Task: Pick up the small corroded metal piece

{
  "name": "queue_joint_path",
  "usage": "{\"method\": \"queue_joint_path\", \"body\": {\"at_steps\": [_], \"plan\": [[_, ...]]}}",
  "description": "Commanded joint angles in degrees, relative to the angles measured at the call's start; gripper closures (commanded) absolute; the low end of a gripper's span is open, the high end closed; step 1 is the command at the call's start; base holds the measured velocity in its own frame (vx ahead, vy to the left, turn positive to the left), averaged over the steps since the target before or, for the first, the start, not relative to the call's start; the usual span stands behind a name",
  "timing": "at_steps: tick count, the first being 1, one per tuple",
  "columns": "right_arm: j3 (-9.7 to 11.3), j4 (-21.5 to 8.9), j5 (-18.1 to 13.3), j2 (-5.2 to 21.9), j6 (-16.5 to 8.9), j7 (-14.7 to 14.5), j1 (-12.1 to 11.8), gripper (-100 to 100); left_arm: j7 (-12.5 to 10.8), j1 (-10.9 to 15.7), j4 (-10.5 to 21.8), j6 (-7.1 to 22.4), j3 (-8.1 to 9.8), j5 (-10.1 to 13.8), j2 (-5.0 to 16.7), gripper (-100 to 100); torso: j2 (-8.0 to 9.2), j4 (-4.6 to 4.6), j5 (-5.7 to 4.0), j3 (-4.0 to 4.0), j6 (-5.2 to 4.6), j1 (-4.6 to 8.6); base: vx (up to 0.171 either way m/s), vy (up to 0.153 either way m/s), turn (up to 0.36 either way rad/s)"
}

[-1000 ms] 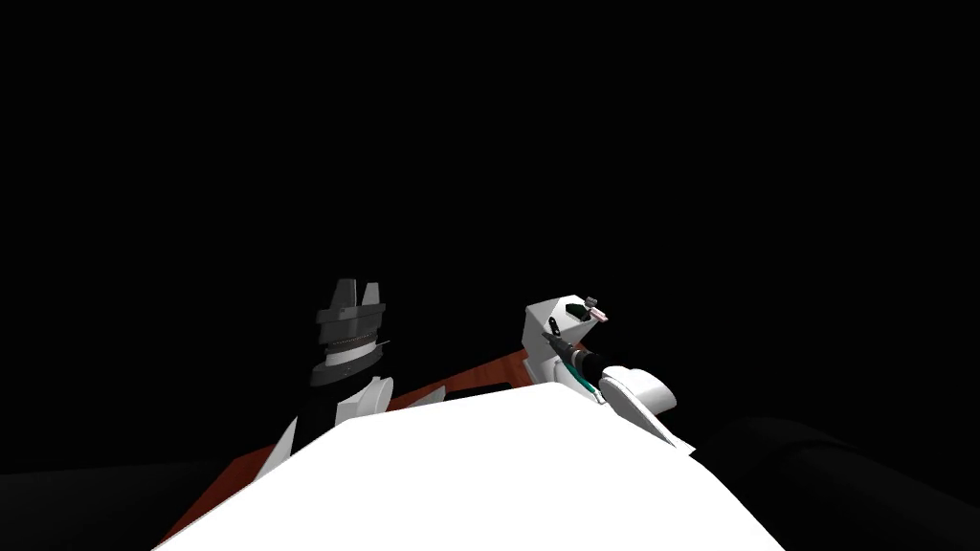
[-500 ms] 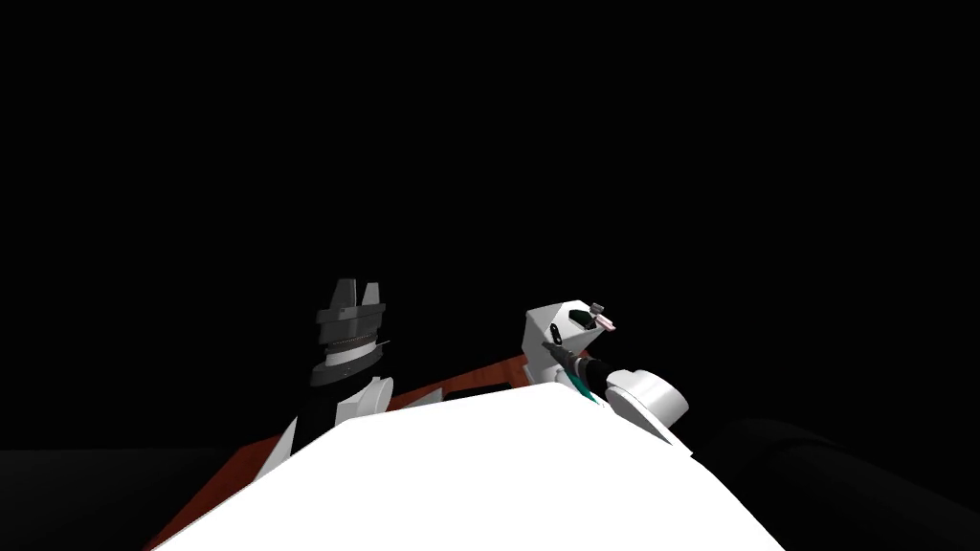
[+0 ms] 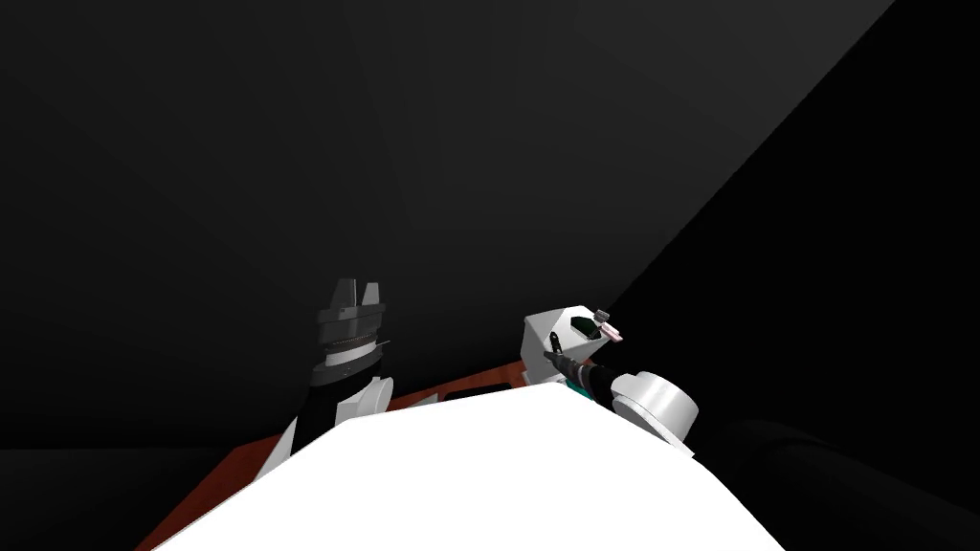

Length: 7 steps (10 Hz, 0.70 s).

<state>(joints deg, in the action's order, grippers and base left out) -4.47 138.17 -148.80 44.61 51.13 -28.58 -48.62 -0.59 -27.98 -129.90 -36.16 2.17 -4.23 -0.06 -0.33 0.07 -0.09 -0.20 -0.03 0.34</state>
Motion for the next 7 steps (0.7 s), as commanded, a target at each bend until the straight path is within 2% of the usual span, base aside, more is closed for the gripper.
{"method": "queue_joint_path", "body": {"at_steps": [1, 5, 6, 7], "plan": [[0.6, 1.4, -0.9, 0.7, 2.0, 1.0, -0.8, -100, 0.0, 0.0, 0.0, 0.0, 0.00, 0.0, 0.0, 0, 0.00, 0.00, 0.00, 0.00, 0.00, 0.00, 0.093, -0.087, 0.032], [1.7, 4.3, -2.4, 2.6, 5.8, 3.4, -2.6, -100, 0.0, 0.0, 0.0, 0.0, 0.00, 0.0, 0.0, 0, -0.02, 0.01, 0.00, -0.01, 0.00, -0.01, 0.088, -0.090, 0.030], [1.6, 3.8, -2.3, 2.2, 5.1, 3.0, -2.3, -100, 0.0, 0.0, 0.0, 0.0, 0.00, 0.0, 0.0, 0, -0.08, 0.02, -0.01, -0.05, 0.00, 0.06, 0.050, -0.051, 0.014], [1.7, 3.8, -2.3, 2.3, 5.3, 3.1, -2.3, 0, 0.0, 0.0, 0.0, 0.0, 0.00, 0.0, 0.0, 0, 0.07, -0.01, 0.01, 0.03, -0.01, -0.11, 0.009, -0.009, 0.001]]}}
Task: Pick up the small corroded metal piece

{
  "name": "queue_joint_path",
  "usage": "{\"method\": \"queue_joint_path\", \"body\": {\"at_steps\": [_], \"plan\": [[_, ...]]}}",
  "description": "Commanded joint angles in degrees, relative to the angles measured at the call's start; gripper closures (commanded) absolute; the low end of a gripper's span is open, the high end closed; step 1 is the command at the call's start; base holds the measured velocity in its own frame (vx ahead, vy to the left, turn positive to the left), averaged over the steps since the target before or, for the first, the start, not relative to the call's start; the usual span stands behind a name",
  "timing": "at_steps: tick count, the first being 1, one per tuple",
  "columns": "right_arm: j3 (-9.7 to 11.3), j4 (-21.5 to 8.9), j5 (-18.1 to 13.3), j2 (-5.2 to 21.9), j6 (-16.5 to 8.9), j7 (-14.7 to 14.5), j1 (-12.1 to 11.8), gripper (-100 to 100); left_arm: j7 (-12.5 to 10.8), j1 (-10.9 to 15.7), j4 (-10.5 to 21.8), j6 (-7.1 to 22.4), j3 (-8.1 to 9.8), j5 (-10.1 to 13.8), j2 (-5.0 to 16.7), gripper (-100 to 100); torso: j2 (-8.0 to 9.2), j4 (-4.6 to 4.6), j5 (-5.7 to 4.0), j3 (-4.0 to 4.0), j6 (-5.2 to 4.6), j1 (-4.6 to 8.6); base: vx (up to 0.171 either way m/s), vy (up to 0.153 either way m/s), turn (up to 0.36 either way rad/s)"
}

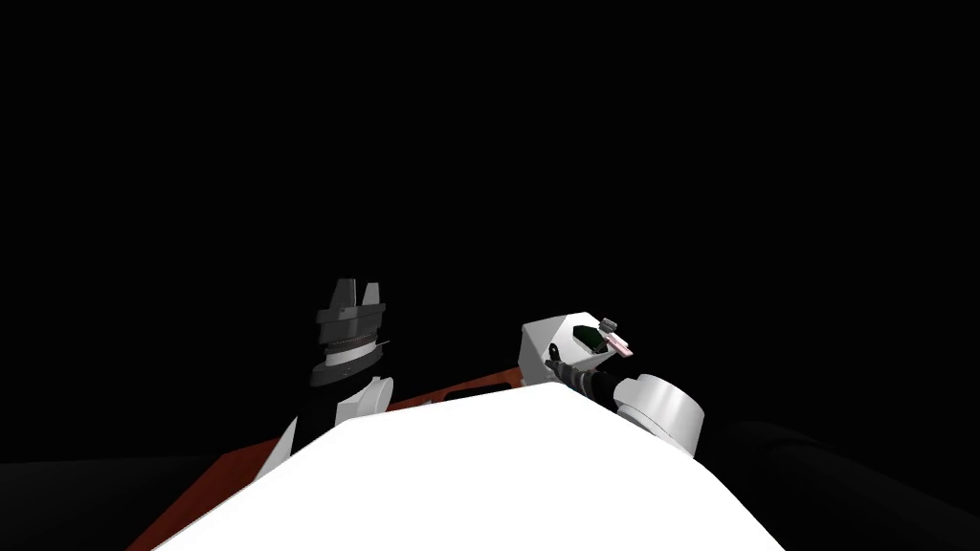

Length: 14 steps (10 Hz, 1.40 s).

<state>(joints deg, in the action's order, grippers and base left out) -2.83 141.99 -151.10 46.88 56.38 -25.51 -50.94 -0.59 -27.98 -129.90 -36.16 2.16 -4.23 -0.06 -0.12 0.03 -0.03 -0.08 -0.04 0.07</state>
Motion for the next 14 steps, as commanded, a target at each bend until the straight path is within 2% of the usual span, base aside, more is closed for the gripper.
{"method": "queue_joint_path", "body": {"at_steps": [1, 4, 5, 6, 10, 11, 12, 14], "plan": [[0.2, -1.9, 0.3, -0.2, -1.0, -0.5, 0.8, -100, 0.0, 0.0, 0.0, 0.0, 0.00, 0.0, 0.0, 0, 0.00, 0.00, 0.00, 0.00, 0.00, 0.00, 0.002, 0.013, 0.053], [0.7, -5.7, 0.8, -0.6, -2.9, -1.6, 2.3, -100, 0.0, 0.0, 0.0, 0.0, -0.01, 0.0, 0.0, 0, 0.12, -0.03, 0.05, 0.07, 0.00, -0.19, -0.007, 0.031, 0.046], [0.5, -4.9, 0.7, -0.5, -2.6, -1.4, 1.7, -100, 0.0, 0.0, 0.0, 0.0, -0.01, 0.0, 0.0, 0, 0.14, -0.03, 0.05, 0.08, 0.00, -0.20, -0.004, 0.014, 0.004], [0.5, -5.1, 0.8, -0.5, -2.9, -1.6, 1.7, 100, 0.0, 0.0, 0.0, 0.0, 0.00, 0.0, 0.0, 0, 0.13, -0.03, 0.05, 0.08, -0.01, -0.16, 0.000, 0.000, 0.000], [0.5, -5.0, 0.8, -0.5, -2.8, -1.6, 1.7, 100, 0.0, 0.0, 0.0, 0.0, 0.00, 0.0, 0.0, 0, -0.11, 0.04, -0.06, -0.08, 0.08, -0.03, -0.001, -0.001, -0.004], [0.5, -5.0, 0.8, -0.5, -2.8, -1.6, 1.7, 0, 0.0, 0.0, 0.0, 0.0, 0.00, 0.0, 0.0, 0, -0.13, 0.04, -0.07, -0.08, 0.08, -0.02, 0.000, 0.000, 0.000], [0.4, -3.2, 0.4, -0.3, -1.6, -0.9, 1.3, 100, 0.0, 0.0, 0.0, 0.0, 0.00, 0.0, 0.0, 0, -0.13, 0.04, -0.07, -0.09, 0.08, -0.02, 0.006, -0.023, -0.052], [0.1, -0.6, 0.1, -0.1, -0.3, -0.2, 0.3, 100, 0.0, 0.0, 0.0, 0.0, 0.00, 0.0, 0.0, 0, -0.16, 0.04, -0.08, -0.10, 0.06, 0.08, 0.012, -0.032, -0.047]]}}
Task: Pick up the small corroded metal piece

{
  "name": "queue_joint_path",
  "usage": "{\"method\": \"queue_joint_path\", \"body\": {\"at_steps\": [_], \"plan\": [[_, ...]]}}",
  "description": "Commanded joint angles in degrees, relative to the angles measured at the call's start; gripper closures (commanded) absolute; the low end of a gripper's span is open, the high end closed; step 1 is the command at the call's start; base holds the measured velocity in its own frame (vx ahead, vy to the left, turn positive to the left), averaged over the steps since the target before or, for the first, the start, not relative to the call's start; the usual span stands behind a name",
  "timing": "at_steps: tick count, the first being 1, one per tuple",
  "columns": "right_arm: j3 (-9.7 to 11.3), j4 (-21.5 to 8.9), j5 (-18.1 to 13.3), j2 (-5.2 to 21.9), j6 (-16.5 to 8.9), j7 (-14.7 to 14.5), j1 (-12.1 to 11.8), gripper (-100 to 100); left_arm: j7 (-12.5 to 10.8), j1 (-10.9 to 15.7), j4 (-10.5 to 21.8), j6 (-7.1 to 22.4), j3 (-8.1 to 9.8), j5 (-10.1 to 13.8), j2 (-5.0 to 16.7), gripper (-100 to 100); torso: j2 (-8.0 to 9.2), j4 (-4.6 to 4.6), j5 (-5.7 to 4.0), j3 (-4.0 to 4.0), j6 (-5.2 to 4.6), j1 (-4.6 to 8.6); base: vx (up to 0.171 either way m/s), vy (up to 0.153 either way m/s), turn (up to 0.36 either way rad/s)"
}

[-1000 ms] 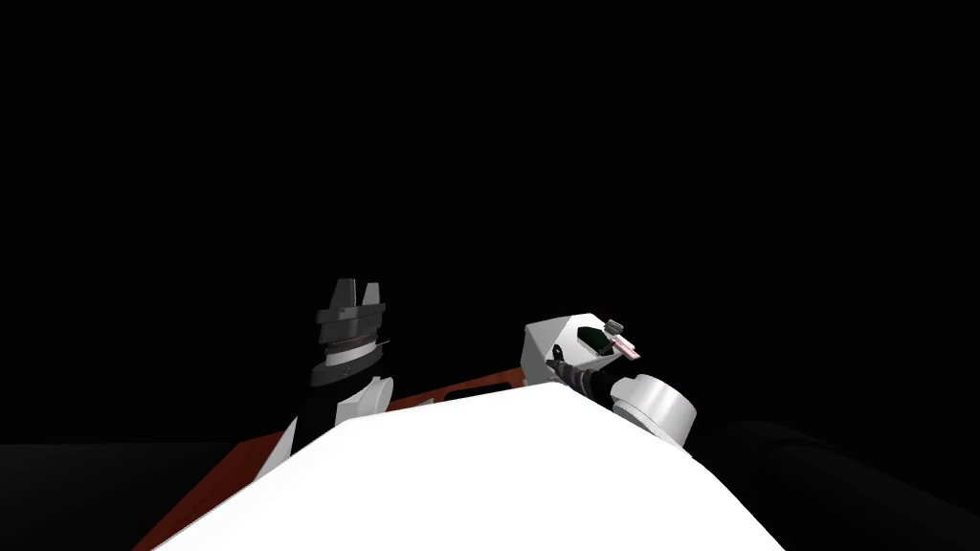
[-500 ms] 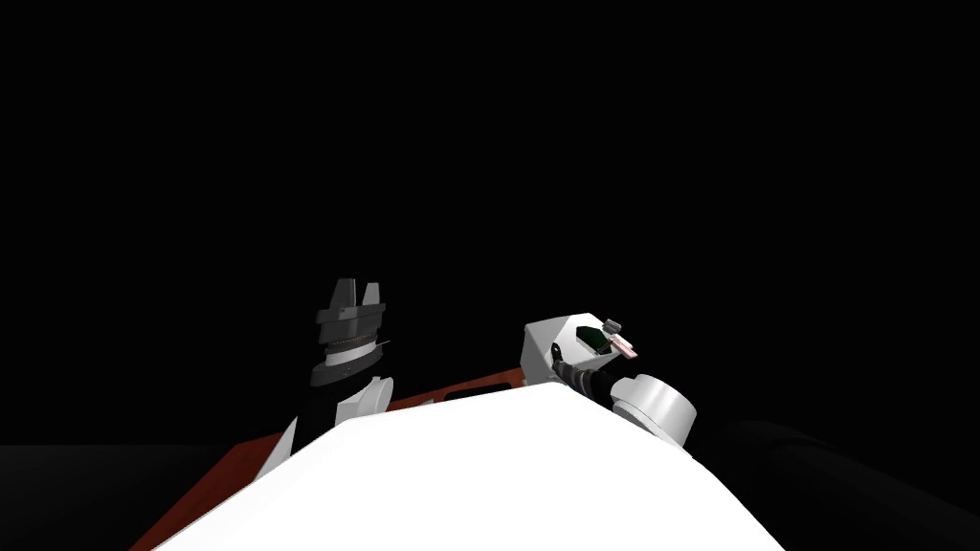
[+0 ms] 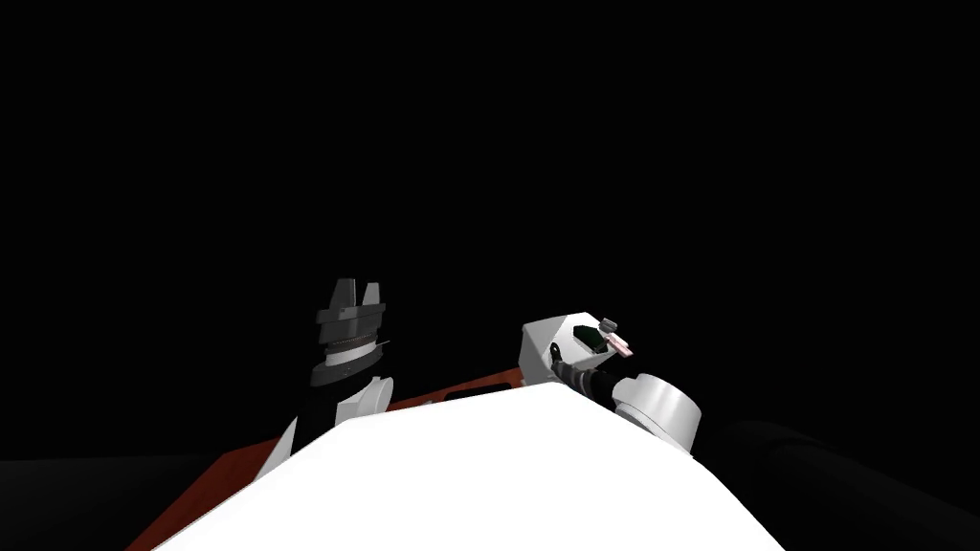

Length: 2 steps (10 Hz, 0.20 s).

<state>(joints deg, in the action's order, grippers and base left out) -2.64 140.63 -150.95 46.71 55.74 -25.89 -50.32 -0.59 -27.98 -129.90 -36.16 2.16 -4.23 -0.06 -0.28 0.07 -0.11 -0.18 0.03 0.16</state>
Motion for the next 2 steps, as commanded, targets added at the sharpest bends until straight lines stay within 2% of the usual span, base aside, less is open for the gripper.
{"method": "queue_joint_path", "body": {"at_steps": [1, 2], "plan": [[0.0, 0.0, 0.0, 0.0, 0.0, 0.0, 0.0, 100, 0.0, 0.0, 0.0, 0.0, 0.00, 0.0, 0.0, 0, 0.00, 0.00, 0.00, 0.00, 0.00, 0.00, 0.004, -0.013, -0.006], [-0.1, 0.2, 0.0, 0.0, 0.2, 0.1, -0.1, 0, 0.0, 0.0, 0.0, 0.0, 0.00, 0.0, 0.0, 0, 0.01, 0.00, -0.02, 0.00, 0.02, -0.03, 0.000, 0.000, 0.000]]}}
